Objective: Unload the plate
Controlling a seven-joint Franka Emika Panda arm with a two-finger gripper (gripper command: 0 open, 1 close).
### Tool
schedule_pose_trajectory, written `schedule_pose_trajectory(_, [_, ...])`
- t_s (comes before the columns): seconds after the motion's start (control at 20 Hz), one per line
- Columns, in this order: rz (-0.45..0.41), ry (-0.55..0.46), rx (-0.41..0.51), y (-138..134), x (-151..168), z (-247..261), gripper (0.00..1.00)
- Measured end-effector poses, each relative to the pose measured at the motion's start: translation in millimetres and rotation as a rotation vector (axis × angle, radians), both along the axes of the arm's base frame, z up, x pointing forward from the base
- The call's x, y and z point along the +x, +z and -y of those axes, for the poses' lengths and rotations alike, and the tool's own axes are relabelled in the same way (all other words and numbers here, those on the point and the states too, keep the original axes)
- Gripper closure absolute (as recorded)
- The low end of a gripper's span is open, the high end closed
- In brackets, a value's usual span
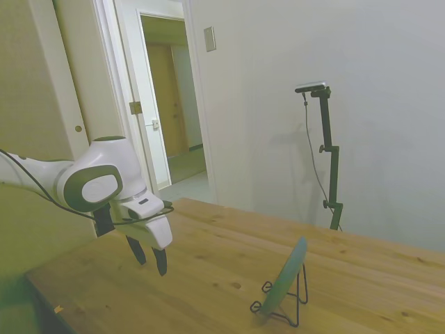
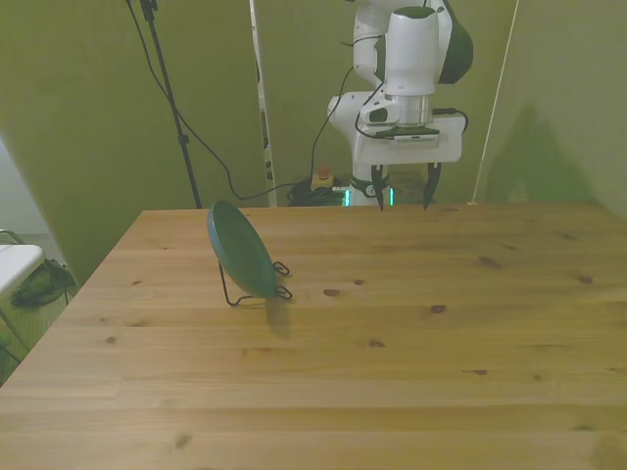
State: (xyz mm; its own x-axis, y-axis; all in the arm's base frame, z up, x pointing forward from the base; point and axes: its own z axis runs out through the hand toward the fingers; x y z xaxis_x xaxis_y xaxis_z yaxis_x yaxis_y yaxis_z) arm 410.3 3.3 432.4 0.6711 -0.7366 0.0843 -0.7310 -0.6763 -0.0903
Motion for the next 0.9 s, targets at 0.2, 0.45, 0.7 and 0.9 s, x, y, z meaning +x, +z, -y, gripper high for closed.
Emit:
schedule_pose_trajectory(0.2, [-0.018,-0.020,0.025,8.9,0.5,15.4,0.00])
schedule_pose_trajectory(0.45, [-0.003,-0.124,-0.005,67.4,4.1,90.9,0.00])
schedule_pose_trajectory(0.7, [0.032,-0.210,-0.055,105.2,-1.3,182.0,0.00])
schedule_pose_trajectory(0.9, [0.050,-0.252,-0.073,120.5,2.5,241.9,0.00])
